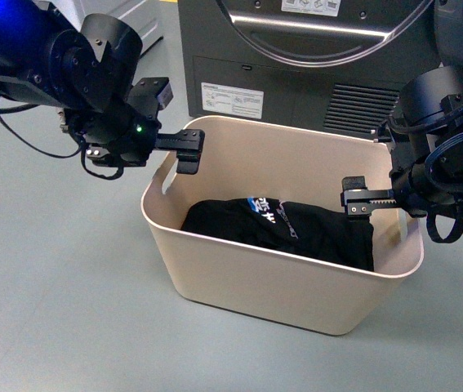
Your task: Move hamper under clothes hanger
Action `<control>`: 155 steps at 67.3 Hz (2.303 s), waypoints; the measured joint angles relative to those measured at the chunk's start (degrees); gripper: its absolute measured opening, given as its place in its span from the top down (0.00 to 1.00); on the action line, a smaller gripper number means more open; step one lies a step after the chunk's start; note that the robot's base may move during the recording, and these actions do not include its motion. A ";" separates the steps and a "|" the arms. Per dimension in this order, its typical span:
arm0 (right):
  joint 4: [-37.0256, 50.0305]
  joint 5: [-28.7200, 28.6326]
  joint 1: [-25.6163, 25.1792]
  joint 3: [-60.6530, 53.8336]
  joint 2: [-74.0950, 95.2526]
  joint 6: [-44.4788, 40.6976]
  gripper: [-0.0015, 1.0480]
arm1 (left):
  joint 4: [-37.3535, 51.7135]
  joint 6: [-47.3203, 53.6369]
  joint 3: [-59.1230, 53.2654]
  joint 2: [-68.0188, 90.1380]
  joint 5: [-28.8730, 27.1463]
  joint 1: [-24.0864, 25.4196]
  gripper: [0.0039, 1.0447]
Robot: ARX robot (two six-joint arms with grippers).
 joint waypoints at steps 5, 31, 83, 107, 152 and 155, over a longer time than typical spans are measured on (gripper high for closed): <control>0.04 0.00 0.00 -0.04 0.00 0.02 0.08 | -0.39 -0.15 0.79 0.20 -0.44 -0.68 0.06; 0.72 -0.02 -0.61 -0.46 0.20 -0.04 0.08 | -1.38 -1.40 1.20 2.45 -2.36 -1.42 0.06; 0.44 1.97 -0.79 -0.44 1.70 0.74 0.97 | 1.05 -0.24 -1.60 2.25 -2.64 -1.18 0.97; -1.57 1.16 -0.79 -0.72 -0.52 1.62 0.97 | 0.02 -0.17 -2.91 -0.22 -2.54 -0.68 0.97; -0.35 0.28 -0.57 -2.08 -2.62 0.96 0.97 | -0.20 0.17 -3.87 -3.91 -3.56 -0.46 0.97; -0.35 0.28 -0.57 -2.08 -2.62 0.98 0.97 | -0.20 0.17 -3.87 -3.91 -3.56 -0.46 0.97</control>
